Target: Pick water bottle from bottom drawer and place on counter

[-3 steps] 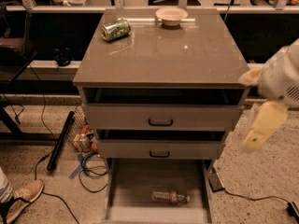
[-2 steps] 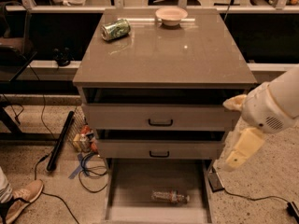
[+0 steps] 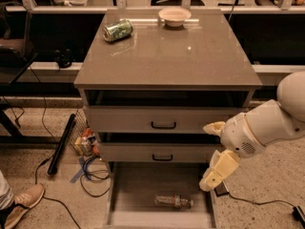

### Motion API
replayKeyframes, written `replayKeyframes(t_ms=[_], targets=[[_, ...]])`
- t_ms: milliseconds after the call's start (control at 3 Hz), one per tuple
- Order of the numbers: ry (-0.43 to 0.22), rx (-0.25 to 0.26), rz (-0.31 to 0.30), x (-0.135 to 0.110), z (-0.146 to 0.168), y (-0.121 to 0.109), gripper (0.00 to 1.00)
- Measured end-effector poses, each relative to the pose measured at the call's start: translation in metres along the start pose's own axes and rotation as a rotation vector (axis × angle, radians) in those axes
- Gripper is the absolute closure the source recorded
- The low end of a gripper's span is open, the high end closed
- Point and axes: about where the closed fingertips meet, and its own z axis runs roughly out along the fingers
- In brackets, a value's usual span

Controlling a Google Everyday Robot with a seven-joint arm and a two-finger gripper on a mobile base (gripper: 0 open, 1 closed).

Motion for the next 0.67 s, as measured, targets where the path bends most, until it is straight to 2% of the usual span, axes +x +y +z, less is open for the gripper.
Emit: replayKeyframes(t_ms=[333,667], targets=[[0.000,0.000,0.000,0.000,0.000,0.000,0.00],[0.006,0.011,0.011,0.008,0.013,-0.002,0.00]])
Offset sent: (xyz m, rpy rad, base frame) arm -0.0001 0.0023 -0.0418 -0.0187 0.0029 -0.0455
